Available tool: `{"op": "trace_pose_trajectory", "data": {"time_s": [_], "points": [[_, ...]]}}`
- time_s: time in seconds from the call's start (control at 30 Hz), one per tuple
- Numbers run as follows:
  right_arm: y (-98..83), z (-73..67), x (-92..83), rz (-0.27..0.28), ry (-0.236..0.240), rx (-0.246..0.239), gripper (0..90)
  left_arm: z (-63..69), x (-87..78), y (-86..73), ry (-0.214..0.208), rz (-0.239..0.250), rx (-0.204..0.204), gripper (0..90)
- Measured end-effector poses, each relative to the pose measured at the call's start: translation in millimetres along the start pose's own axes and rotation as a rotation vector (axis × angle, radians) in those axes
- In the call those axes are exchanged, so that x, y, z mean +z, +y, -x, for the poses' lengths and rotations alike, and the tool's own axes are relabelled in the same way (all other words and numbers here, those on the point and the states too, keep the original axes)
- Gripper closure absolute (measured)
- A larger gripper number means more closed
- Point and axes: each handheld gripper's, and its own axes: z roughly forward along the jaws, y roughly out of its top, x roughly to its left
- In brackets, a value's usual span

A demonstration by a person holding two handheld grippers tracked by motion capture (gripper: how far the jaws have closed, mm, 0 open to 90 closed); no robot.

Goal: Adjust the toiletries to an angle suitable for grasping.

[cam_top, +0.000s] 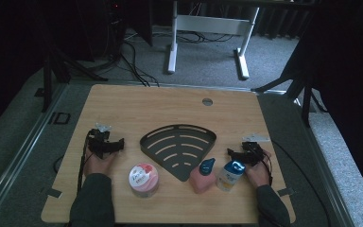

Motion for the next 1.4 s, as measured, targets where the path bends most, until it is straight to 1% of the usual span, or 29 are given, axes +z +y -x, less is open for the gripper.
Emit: {"op": "trace_pose_trajectory", "data": {"time_s": [0.13, 0.17, 0.33, 0.53, 0.6, 0.7, 0.97, 1.0, 1.1, 1.17, 1.2, 1.4], "points": [[-0.1, 0.1, 0.0, 0.0, 0.0, -0.001, 22.3, 0.0, 0.0, -0.1, 0.0, 0.001, 0.0, 14.3], [-0.2, 0.2, -0.5, -0.005, 0.005, -0.008, 21.3, 0.0, 0.0, -0.1, 0.0, 0.001, 0.0, 14.3], [-0.3, -0.6, -1.5, -0.009, 0.006, -0.009, 22.7, -0.1, 0.0, -0.1, 0.0, 0.001, -0.001, 14.4], [-0.4, -1.7, -6.5, -0.02, 0.013, -0.02, 35.2, -0.1, 0.0, -0.1, 0.0, 0.001, -0.001, 14.4], [0.0, -3.1, -7.8, -0.026, 0.018, -0.031, 36.0, 0.0, 0.0, 0.0, 0.0, 0.001, -0.001, 14.4], [0.7, -4.5, -8.8, -0.026, 0.026, -0.03, 36.3, -0.1, 0.0, -0.1, 0.0, 0.001, -0.001, 14.4], [2.5, -7.5, -12.4, -0.027, 0.038, -0.049, 37.6, -0.1, 0.0, -0.1, 0.0, 0.001, -0.001, 14.4], [2.1, -7.3, -15.6, -0.027, 0.047, -0.054, 40.7, -0.1, 0.0, -0.1, 0.0, 0.001, -0.001, 14.4], [0.9, -6.4, -19.8, -0.025, 0.064, -0.049, 44.6, 0.0, 0.0, -0.1, 0.0, 0.001, -0.001, 14.4], [0.3, -5.9, -21.8, -0.024, 0.067, -0.052, 45.7, -0.1, 0.0, -0.1, 0.0, 0.001, -0.001, 14.4], [-0.7, -5.9, -24.7, -0.026, 0.07, -0.052, 48.1, -0.1, 0.0, -0.1, 0.0, 0.001, -0.001, 14.4], [-5.8, -6.2, -33.9, -0.032, 0.089, -0.071, 52.4, -0.1, 0.0, -0.1, 0.0, 0.001, -0.001, 14.4]]}}
